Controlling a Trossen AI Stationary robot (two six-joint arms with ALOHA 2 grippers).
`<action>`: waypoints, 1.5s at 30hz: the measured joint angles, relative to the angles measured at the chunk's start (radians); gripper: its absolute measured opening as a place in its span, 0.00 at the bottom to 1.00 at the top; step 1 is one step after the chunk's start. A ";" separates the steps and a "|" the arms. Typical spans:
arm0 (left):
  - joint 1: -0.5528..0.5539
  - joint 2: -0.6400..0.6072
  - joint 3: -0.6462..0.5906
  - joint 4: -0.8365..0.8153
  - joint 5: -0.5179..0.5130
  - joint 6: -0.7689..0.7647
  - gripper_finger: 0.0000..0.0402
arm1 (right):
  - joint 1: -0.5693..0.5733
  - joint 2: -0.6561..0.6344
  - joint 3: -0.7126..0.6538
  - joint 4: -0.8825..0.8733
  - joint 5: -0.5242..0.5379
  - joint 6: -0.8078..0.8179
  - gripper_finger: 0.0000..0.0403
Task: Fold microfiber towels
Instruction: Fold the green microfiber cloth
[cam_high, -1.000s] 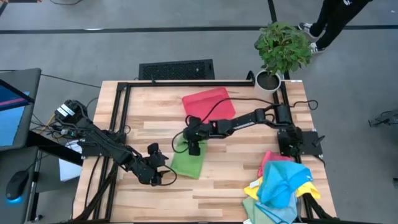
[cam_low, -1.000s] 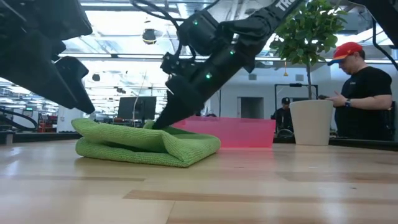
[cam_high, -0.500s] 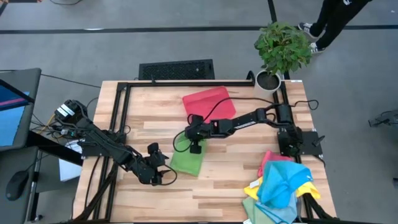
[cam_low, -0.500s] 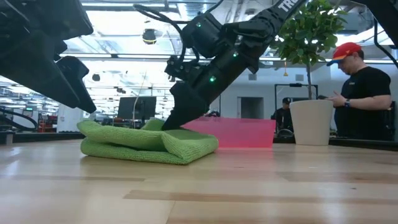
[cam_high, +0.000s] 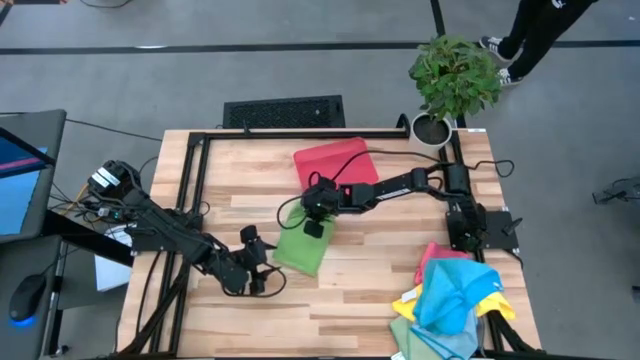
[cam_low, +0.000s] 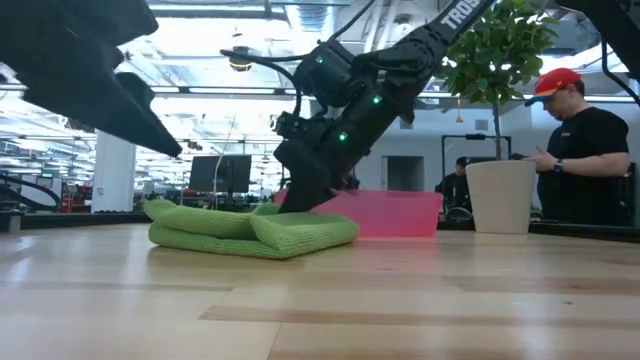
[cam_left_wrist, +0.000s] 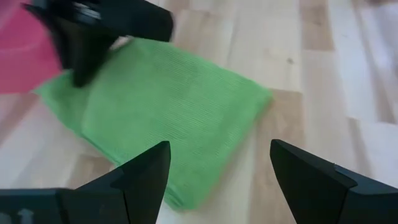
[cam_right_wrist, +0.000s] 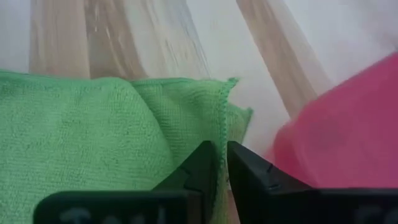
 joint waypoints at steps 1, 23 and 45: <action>0.009 0.000 0.000 0.008 -0.012 0.008 0.67 | -0.001 -0.007 0.000 -0.015 -0.003 0.004 0.19; 0.174 0.395 0.034 0.568 0.237 0.228 0.67 | 0.044 -0.182 -0.056 -0.308 0.055 0.022 0.44; 0.170 0.308 0.037 0.257 0.465 0.157 0.67 | 0.109 -0.414 -0.301 -0.060 0.059 0.090 0.40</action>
